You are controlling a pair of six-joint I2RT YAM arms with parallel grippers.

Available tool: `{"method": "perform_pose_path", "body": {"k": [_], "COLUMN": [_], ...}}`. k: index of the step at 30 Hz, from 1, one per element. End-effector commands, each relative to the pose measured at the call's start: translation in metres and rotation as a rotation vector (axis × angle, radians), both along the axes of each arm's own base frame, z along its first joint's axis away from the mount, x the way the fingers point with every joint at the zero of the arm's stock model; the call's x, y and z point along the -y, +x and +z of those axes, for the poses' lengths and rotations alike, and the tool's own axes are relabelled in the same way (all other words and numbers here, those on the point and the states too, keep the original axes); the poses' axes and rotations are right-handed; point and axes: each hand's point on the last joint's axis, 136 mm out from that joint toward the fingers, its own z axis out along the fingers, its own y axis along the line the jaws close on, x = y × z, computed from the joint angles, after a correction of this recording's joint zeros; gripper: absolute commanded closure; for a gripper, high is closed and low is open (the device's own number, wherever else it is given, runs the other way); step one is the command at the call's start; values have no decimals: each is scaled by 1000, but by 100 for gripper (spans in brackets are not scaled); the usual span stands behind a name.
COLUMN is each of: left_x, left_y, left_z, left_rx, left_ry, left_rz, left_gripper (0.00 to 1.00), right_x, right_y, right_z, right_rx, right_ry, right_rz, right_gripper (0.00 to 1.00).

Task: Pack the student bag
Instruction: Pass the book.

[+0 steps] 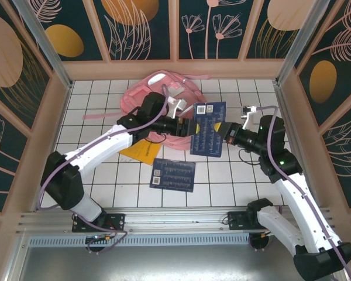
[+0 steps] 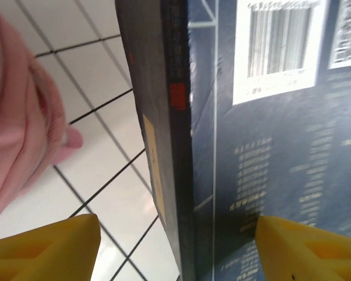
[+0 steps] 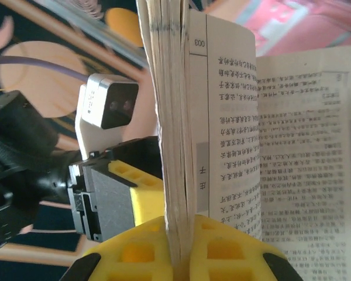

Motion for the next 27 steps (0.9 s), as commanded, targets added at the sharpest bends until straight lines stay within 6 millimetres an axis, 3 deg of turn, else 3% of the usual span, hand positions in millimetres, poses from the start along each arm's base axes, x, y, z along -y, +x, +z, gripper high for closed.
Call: {"method": "perform_pose_path", "body": {"k": [1, 5, 9, 12, 18, 21, 23, 25, 27], "left_x": [-2, -4, -5, -5, -3, -4, -6, -8, -11], "left_y": [-20, -37, -49, -53, -51, -49, -50, -48, -46], "left_z": [50, 80, 96, 98, 94, 105, 114, 125, 136], "left_rx": [82, 124, 145, 140, 142, 179, 205, 233, 259], "left_ry": [-172, -280, -347, -375, -375, -383, -397, -414, -437], "left_rz": [-90, -155, -203, -232, -236, -218, -211, -187, -164], "left_gripper": [30, 31, 38, 54, 96, 100, 100, 100, 100], "right_x": [-17, -19, -22, -24, -23, -14, -1, 2, -7], "right_y": [-20, -17, -13, -13, -7, 4, 16, 20, 17], "right_z": [47, 47, 40, 39, 36, 28, 18, 9, 4], "right_rx": [142, 142, 123, 123, 122, 113, 85, 58, 45], "right_ry": [152, 168, 156, 152, 117, 48, -5, -15, 35], "right_rz": [139, 151, 163, 171, 156, 73, -29, -57, -5], "right_gripper": [100, 100, 100, 100, 99, 62, 26, 12, 10]}}
